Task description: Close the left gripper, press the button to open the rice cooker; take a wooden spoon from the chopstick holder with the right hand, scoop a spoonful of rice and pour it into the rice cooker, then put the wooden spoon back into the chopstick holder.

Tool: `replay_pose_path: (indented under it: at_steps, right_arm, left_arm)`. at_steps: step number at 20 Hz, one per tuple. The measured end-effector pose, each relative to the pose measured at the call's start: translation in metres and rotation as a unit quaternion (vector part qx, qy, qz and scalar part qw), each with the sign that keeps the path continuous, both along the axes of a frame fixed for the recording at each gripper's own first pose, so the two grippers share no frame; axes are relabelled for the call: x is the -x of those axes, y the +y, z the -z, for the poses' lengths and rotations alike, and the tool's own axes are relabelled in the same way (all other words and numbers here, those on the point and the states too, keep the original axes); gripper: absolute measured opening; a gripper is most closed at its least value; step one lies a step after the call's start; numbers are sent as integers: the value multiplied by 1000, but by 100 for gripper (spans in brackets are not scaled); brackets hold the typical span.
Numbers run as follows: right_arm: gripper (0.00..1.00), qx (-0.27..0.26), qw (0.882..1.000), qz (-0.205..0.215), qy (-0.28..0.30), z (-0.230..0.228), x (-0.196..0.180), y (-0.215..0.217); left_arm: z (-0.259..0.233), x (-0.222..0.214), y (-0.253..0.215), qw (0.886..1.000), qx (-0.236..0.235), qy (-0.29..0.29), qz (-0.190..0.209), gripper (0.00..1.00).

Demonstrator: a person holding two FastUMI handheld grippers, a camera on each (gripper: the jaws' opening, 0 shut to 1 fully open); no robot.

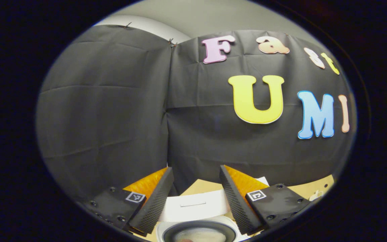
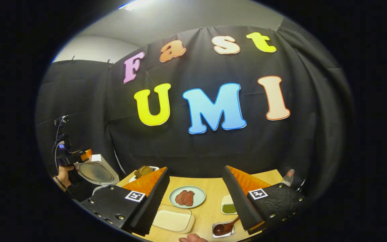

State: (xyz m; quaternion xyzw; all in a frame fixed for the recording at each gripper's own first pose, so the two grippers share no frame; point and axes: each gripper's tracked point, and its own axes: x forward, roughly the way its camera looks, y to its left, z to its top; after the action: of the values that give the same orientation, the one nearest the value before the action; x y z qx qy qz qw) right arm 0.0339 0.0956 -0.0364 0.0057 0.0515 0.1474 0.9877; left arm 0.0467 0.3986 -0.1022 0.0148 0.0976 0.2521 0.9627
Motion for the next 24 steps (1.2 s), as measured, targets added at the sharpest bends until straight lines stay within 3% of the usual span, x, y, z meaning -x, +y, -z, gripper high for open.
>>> replay_pose_path:
  at_steps: [1,3,4,6,8,17,18,20,22,23,24]
  right_arm:
    - [96,-1,1000,4,-5,-2,-2,-4]
    - [96,-2,1000,12,-9,-4,-4,-12]
    - [96,-4,1000,16,-10,-5,-4,-17]
    - [96,-7,999,30,-16,-9,-6,-30]
    - [96,-12,999,42,-24,-14,-7,-41]
    - [96,-25,998,58,-9,-7,-1,-65]
    - [96,-25,998,59,-8,-6,-1,-67]
    - [96,-30,998,60,-4,-4,0,-68]
    - [96,-36,998,59,0,-3,-1,-67]
    - [96,-36,998,58,1,-2,-1,-65]
    - [96,-34,998,57,1,-1,-1,-64]
  left_arm:
    - [2,9,-8,1000,-7,-4,2,99]
    - [11,27,-24,1000,-13,-11,4,89]
    - [15,36,-32,1000,-14,-13,4,94]
    - [28,50,-43,1000,-18,-17,4,89]
    - [39,62,-53,1000,-18,-16,3,100]
    - [87,103,-85,1000,-5,18,-21,95]
    - [95,106,-87,999,7,26,-22,100]
    - [112,114,-94,999,18,42,-21,89]
    - [124,120,-101,998,11,57,-20,97]
    - [128,122,-103,998,9,62,-19,89]
    - [131,123,-105,998,11,64,-18,97]
